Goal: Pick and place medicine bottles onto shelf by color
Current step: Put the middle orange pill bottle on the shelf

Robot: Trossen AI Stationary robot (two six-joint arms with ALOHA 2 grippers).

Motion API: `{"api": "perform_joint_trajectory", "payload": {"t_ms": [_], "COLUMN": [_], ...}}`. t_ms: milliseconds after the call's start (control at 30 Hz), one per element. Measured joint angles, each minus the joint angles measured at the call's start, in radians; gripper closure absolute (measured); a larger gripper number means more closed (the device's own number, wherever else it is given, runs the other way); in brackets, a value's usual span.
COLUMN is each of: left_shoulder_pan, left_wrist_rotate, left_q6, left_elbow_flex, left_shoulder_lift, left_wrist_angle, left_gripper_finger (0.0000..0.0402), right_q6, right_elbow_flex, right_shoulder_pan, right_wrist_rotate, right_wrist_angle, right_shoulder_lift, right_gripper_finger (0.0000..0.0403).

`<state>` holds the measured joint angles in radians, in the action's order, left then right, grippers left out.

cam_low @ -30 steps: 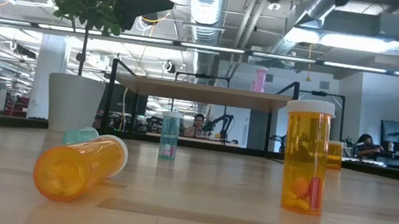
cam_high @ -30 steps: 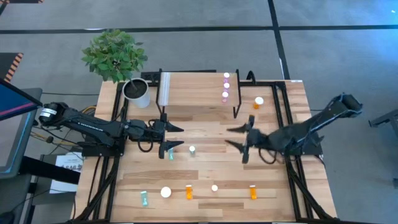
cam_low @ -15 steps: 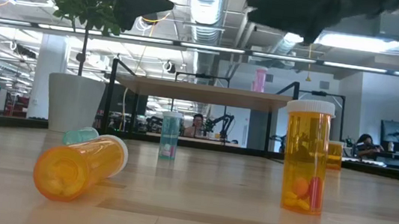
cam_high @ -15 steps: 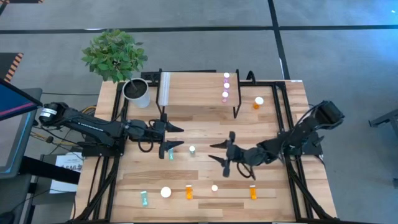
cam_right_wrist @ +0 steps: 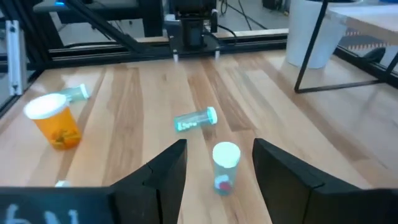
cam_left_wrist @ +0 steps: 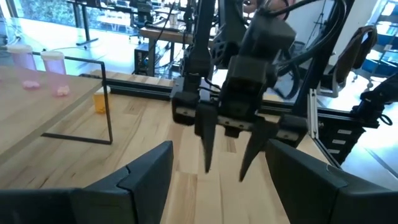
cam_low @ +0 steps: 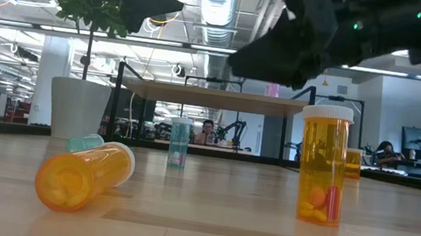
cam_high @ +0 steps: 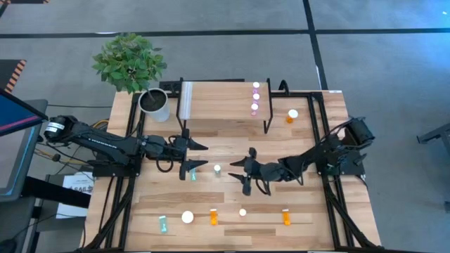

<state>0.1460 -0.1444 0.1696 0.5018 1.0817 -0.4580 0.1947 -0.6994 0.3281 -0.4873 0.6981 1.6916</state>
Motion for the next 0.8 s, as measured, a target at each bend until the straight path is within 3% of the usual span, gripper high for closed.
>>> {"api": "perform_joint_trajectory", "payload": {"t_ms": [200,433,633,800], "left_shoulder_pan": [0.0,0.0,0.0,0.0], "left_wrist_rotate": [0.0,-0.001,-0.001,-0.001], "left_q6": [-0.001,-0.008,-0.023,-0.049], "left_elbow_flex": [0.0,0.0,0.0,0.0], "left_shoulder_lift": [0.0,0.0,0.0,0.0], "left_wrist_angle": [0.01,0.025,0.022,-0.021], "left_gripper_finger": [0.0157,0.0157,0.0157,0.0157], "right_q6": [0.0,0.059,0.26,0.415], "right_elbow_flex": [0.0,0.0,0.0,0.0], "right_shoulder_pan": [-0.009,0.016,0.03,0.099], "right_wrist_rotate": [0.013,-0.035,-0.042,-0.034], "right_wrist_angle": [-0.017,-0.283,-0.603,-0.754], "right_shoulder_lift": [-0.007,-0.16,-0.281,-0.333], "right_gripper_finger": [0.0198,0.0198,0.0198,0.0198]}}
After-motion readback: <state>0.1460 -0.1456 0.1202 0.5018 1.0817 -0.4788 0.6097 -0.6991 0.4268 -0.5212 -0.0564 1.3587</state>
